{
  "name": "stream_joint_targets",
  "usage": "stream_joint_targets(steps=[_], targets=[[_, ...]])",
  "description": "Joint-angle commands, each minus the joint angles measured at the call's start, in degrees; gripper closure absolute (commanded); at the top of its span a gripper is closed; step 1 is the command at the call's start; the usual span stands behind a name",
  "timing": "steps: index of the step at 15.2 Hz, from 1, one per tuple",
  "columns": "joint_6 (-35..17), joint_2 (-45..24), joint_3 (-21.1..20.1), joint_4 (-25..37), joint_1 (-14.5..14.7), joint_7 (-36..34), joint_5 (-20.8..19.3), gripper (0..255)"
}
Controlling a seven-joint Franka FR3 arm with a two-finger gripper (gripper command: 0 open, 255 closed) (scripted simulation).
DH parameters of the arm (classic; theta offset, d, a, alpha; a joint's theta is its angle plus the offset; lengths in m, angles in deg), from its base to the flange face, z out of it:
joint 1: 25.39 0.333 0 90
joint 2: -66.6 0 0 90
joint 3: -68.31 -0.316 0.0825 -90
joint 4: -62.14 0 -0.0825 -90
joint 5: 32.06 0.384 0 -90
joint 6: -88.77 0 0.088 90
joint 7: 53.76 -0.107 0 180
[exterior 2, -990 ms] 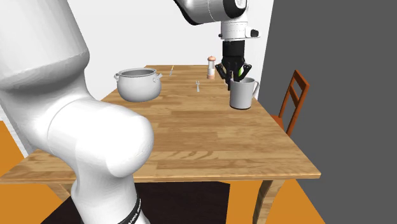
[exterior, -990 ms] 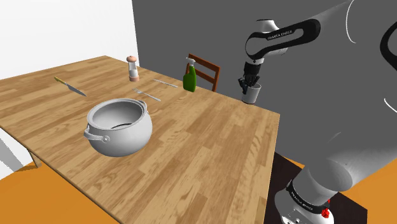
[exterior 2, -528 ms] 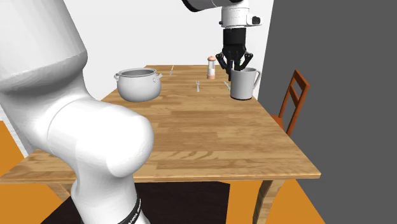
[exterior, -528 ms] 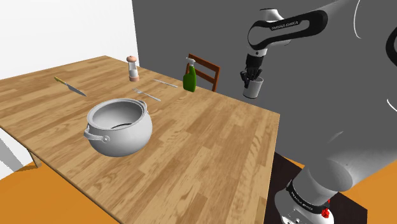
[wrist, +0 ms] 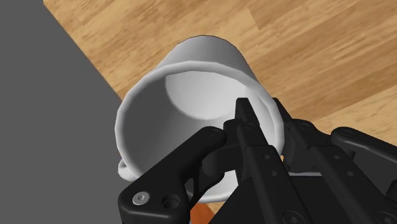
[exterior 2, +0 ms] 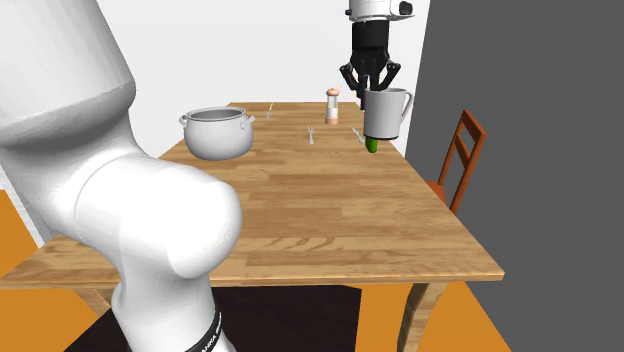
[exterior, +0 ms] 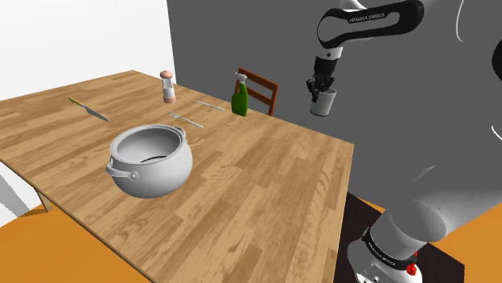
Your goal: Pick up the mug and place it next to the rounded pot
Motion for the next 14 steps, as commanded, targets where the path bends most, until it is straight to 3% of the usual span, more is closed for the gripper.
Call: stream_joint_targets(steps=[1,5,14], targets=[[1.71,0.16,-0.05,1.55,0.01,0.14,0.03,255],[4.05,0.18,-0.14,3.88,0.06,0.3,0.1,255],[5.5,-7.51,-6.37,12.04,5.05,-10.08,2.62,255]])
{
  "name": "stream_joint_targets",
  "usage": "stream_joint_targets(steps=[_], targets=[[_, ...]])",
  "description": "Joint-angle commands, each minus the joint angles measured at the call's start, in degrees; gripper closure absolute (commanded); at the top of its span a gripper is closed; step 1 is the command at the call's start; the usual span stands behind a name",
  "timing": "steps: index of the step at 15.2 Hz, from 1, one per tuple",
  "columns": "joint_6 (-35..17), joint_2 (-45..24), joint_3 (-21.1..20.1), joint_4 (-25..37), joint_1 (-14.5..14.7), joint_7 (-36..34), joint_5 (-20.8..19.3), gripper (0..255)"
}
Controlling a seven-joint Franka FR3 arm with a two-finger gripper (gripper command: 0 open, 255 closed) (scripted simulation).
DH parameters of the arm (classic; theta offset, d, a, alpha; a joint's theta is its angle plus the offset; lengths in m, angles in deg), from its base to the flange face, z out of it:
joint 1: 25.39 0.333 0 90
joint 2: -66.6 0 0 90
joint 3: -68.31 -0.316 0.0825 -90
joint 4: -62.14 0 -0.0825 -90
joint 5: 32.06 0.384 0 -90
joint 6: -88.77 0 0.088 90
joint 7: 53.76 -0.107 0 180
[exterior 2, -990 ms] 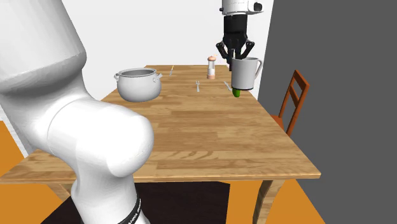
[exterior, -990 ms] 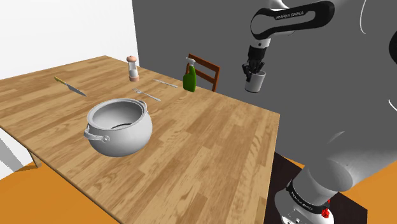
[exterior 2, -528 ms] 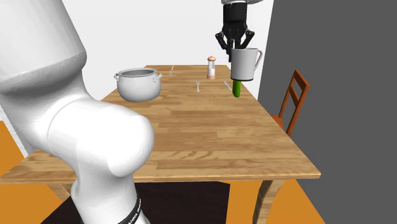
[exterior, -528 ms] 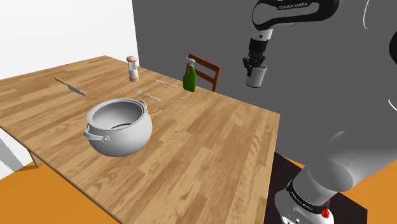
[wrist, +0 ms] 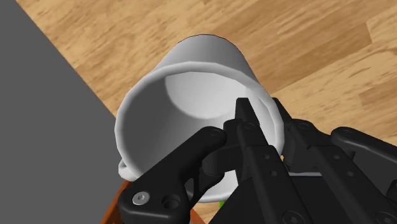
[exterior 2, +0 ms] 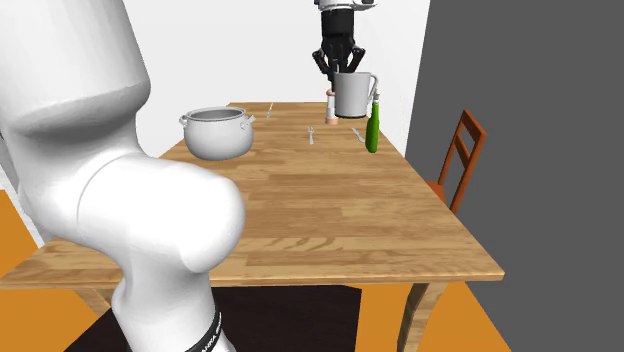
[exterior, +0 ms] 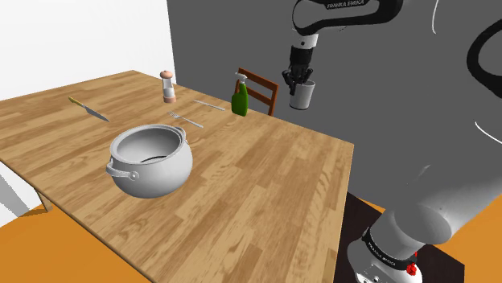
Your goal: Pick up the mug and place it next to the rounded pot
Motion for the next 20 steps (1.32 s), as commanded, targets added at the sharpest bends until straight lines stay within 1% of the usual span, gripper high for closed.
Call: stream_joint_targets(steps=[1,7,12,15,17,18,20], targets=[[0.6,-2.28,-1.33,2.71,1.15,-2.37,0.49,255],[2.7,-9.88,-4.64,11.97,4.39,-8.65,1.35,255],[5.58,-17.74,-6.85,22.42,7.19,-13.5,1.55,255],[8.09,-23.37,-7.91,30.4,8.96,-16.19,1.46,255],[10.26,-27.71,-8.5,36.81,10.2,-17.87,1.32,255],[12.31,-31.44,-8.89,42.52,11.17,-19.07,1.18,255],[10.42,-30.85,-8.85,40.04,11.17,-19.15,1.21,255]])
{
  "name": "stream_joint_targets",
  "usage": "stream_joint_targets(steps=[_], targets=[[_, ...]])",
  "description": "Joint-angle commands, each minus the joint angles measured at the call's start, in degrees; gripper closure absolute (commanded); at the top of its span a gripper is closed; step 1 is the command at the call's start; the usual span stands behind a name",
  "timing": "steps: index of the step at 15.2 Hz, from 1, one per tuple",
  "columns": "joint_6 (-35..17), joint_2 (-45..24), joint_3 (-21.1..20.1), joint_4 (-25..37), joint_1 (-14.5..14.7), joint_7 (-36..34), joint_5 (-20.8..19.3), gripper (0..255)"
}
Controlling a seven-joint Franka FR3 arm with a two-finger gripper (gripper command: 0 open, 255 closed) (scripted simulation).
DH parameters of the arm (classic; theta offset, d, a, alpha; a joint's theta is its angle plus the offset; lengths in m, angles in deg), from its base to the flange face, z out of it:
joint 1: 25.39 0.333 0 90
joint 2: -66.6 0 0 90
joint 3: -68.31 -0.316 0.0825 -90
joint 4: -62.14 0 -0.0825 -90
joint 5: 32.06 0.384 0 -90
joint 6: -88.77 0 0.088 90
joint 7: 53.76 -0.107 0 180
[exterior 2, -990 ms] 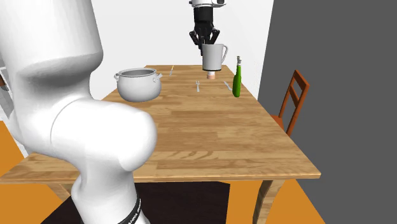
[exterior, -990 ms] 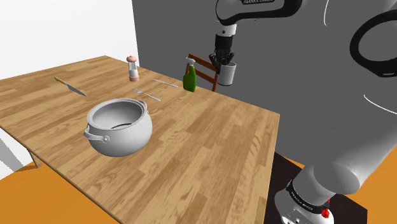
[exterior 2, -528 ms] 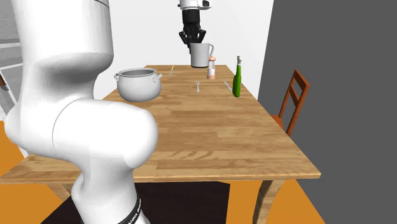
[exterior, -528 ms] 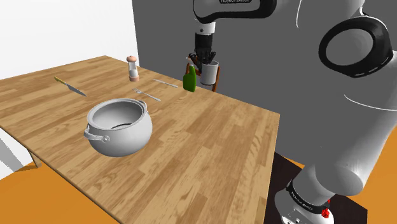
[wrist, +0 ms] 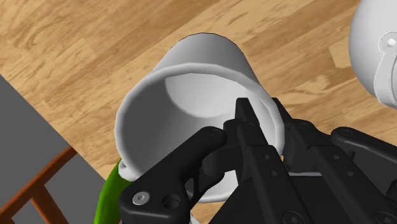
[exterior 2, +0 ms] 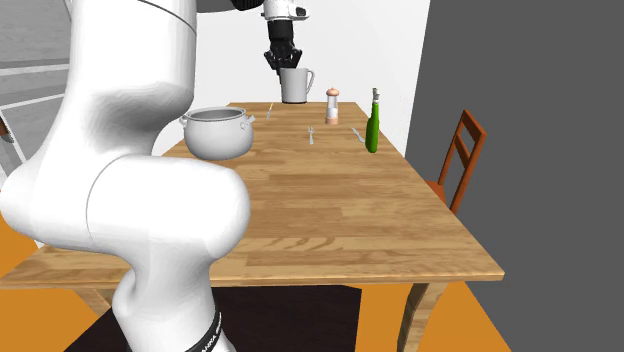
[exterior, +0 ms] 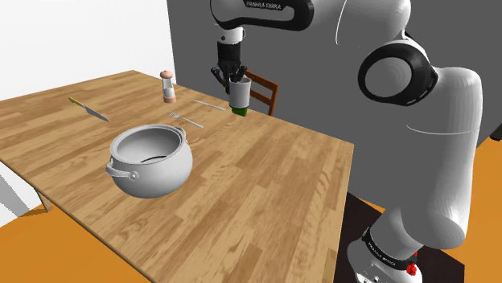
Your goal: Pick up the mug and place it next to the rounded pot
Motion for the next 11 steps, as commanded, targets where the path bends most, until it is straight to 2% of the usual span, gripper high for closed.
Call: stream_joint_targets(steps=[1,11], targets=[[-1.14,-0.48,-0.06,-0.61,0.18,-0.36,-0.03,255],[-9.51,0.75,-0.07,-10.22,0.07,-0.77,-0.06,255]])
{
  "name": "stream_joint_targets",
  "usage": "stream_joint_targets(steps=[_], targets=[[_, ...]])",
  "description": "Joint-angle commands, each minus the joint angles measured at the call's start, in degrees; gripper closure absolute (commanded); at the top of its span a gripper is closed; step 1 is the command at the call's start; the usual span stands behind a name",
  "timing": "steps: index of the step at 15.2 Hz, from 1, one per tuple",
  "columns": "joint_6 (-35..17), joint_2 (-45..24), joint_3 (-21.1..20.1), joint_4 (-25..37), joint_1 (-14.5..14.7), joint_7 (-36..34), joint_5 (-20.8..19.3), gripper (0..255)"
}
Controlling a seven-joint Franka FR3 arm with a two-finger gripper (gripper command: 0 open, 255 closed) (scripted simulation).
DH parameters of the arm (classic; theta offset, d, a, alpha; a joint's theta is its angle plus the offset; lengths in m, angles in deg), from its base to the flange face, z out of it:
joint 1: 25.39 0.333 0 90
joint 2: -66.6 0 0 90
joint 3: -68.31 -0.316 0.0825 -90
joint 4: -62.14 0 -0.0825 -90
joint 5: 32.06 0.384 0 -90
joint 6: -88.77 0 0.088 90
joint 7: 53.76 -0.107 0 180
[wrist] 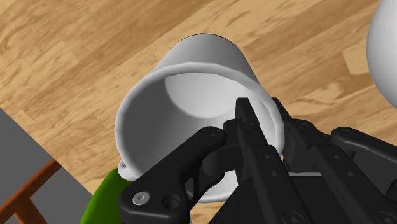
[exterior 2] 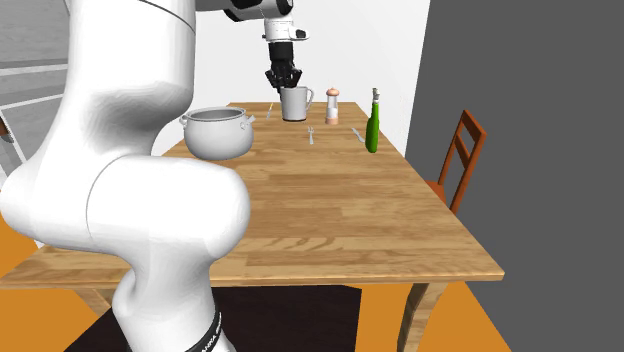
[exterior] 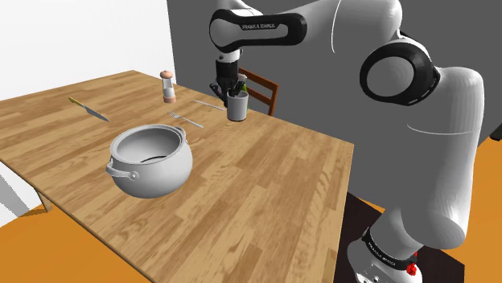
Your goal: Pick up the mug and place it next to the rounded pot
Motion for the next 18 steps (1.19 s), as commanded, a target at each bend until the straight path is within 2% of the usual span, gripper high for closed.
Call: stream_joint_targets(steps=[1,18], targets=[[-1.72,0.27,-0.01,-1.94,0.0,-0.11,-0.02,255],[-13.92,-1.53,0.05,-12.36,-0.08,-0.77,-0.24,255]])
